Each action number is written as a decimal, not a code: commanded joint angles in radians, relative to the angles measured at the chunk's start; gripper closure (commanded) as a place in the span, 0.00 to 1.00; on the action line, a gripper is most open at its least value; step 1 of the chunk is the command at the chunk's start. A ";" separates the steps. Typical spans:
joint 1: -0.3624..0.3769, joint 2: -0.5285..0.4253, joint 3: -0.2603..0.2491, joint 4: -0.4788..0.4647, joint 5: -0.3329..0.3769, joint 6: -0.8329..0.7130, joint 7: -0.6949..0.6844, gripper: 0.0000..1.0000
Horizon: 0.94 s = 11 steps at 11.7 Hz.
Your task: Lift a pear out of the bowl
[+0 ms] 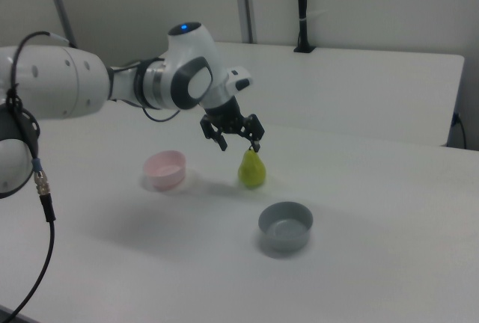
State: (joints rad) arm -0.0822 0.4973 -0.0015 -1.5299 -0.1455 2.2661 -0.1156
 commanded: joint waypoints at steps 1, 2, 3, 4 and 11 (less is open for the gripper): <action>0.042 -0.124 0.000 -0.022 0.006 -0.185 -0.010 0.00; 0.056 -0.158 0.000 -0.022 0.007 -0.253 -0.007 0.00; 0.077 -0.196 0.000 -0.027 0.012 -0.307 -0.001 0.00; 0.099 -0.236 0.000 -0.030 0.018 -0.362 0.025 0.00; 0.150 -0.442 0.009 -0.064 0.044 -0.597 0.131 0.00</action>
State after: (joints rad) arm 0.0510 0.1285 0.0052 -1.5309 -0.1257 1.6950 -0.0273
